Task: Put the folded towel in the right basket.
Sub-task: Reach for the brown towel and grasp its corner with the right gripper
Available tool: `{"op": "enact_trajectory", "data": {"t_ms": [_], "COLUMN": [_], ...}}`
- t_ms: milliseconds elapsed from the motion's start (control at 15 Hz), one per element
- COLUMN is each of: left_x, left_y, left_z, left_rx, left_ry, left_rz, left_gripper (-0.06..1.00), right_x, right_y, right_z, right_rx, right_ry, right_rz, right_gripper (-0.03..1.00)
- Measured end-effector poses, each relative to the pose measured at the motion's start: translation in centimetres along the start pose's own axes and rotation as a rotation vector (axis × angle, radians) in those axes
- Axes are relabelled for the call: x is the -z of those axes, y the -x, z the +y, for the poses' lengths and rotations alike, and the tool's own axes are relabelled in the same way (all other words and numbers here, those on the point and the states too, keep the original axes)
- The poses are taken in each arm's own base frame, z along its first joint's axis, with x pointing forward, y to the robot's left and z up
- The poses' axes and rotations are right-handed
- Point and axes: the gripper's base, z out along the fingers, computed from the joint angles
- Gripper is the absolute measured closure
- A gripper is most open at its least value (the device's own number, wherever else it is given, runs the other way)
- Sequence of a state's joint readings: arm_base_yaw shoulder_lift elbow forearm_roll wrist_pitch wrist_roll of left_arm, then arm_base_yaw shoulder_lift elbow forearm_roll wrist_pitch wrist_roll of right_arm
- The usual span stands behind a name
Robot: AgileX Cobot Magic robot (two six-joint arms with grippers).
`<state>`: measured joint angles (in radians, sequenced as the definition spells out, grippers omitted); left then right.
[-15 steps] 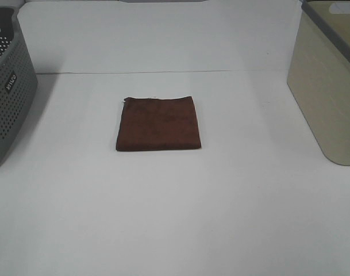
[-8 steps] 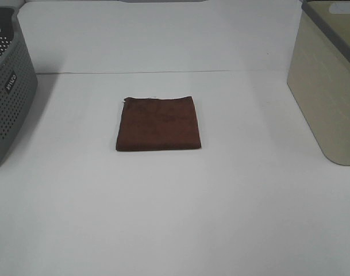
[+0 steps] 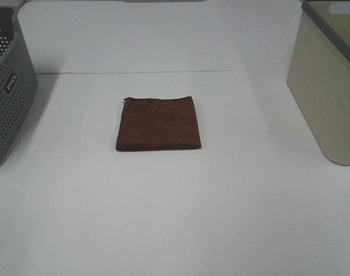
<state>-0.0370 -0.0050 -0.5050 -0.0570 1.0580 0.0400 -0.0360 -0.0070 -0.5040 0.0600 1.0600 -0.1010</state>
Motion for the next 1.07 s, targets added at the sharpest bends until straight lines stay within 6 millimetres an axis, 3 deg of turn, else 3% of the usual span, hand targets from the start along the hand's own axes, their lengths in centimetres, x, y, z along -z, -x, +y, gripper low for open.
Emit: {"op": "enact_trajectory", "data": {"t_ms": [1067], "left_x": [0.0], "left_y": [0.0], "left_z": [0.0], "left_rx": [0.0], "left_ry": [0.0], "left_rz": [0.0], "left_gripper": [0.07], "right_x": [0.0], "right_y": [0.0], "right_z": [0.0], "right_rx": [0.0], "right_ry": [0.0], "right_rz": [0.0], "right_gripper": [0.15]}}
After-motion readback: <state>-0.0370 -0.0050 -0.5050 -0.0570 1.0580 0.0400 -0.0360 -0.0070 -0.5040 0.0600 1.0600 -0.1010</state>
